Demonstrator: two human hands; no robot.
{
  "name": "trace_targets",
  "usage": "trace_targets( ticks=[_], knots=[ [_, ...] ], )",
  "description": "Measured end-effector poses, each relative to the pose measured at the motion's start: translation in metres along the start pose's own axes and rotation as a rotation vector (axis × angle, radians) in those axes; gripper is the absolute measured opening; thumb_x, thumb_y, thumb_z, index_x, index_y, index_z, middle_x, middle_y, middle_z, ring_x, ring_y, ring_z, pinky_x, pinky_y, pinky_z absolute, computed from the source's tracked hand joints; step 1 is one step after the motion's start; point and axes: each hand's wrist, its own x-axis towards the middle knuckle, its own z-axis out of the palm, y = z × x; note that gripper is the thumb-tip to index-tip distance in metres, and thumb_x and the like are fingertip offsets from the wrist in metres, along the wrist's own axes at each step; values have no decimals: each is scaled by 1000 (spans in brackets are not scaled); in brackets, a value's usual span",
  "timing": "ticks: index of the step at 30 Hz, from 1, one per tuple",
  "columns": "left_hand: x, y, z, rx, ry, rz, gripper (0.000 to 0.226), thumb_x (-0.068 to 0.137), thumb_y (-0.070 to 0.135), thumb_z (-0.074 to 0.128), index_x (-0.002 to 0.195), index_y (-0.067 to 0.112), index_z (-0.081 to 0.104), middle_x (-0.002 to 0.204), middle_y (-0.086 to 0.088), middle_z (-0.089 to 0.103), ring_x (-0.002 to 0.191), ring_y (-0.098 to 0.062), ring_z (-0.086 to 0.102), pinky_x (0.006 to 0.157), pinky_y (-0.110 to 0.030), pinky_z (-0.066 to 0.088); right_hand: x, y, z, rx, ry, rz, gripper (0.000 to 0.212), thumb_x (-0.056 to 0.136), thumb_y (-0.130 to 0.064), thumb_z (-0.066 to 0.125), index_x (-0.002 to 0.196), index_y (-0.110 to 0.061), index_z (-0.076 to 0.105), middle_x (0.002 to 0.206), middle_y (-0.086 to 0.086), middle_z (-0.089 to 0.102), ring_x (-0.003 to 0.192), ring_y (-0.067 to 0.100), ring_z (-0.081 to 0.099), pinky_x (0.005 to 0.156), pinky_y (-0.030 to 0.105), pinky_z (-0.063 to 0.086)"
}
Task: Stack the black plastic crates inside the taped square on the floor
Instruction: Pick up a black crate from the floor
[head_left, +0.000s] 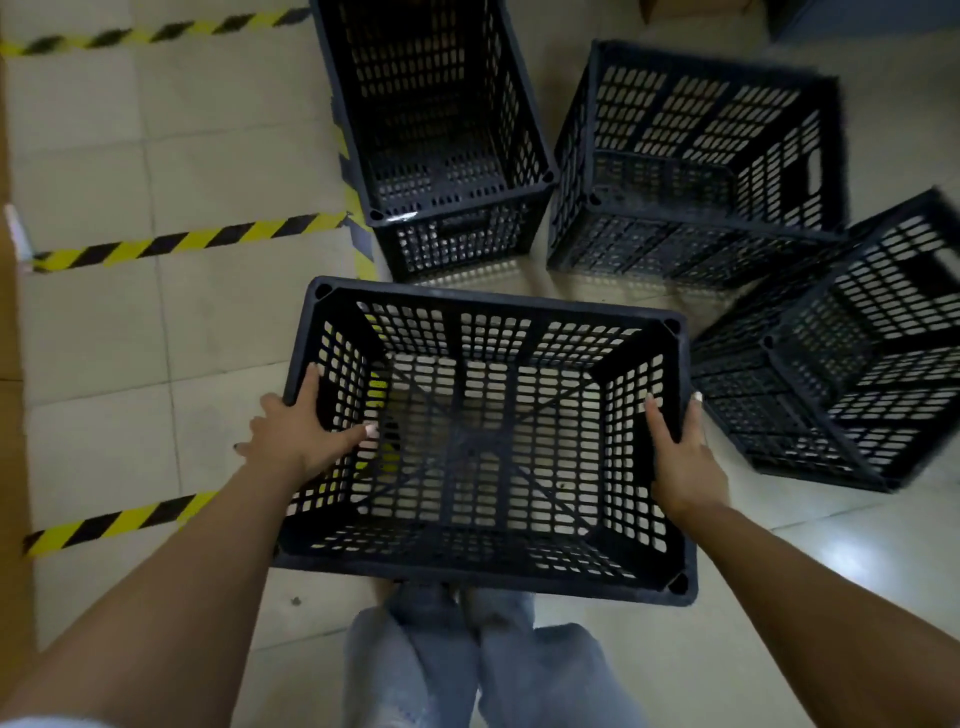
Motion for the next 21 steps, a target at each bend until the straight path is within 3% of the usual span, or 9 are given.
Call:
trace_targets(
  ticks=[7, 9, 14, 21],
  knots=[
    [-72, -65, -53, -80, 48, 15, 106, 75, 68, 63, 154, 34, 1, 151, -22, 16, 132, -46, 27, 108, -48, 32, -35, -60, -78, -163, 30, -159, 98, 85, -1, 55, 151, -35, -9, 155, 19, -28, 97, 34, 56, 72, 36, 49],
    [-83, -88, -63, -82, 64, 4, 108, 76, 68, 62, 155, 31, -1, 157, -20, 7, 135, -46, 22, 110, -48, 29, -41, -84, -94, -195, 45, -190, 96, 86, -4, 55, 151, -35, -7, 156, 17, -27, 99, 34, 56, 69, 34, 47],
    [-90, -157, -79, -88, 67, -48, 112, 76, 71, 58, 154, 28, -10, 161, -14, -5, 137, -48, 19, 112, -48, 27, -55, -154, -114, -233, 34, -258, 90, 88, -14, 57, 150, -39, -3, 158, 13, -24, 109, 37, 54, 78, 36, 51],
    [-75, -270, -107, -159, 55, -60, 109, 77, 70, 59, 154, 30, -8, 161, -14, -3, 139, -49, 19, 113, -50, 27, -75, -262, -102, -294, 34, -316, 92, 87, -15, 58, 149, -42, -5, 159, 9, -22, 113, 34, 52, 82, 38, 53]
  ],
)
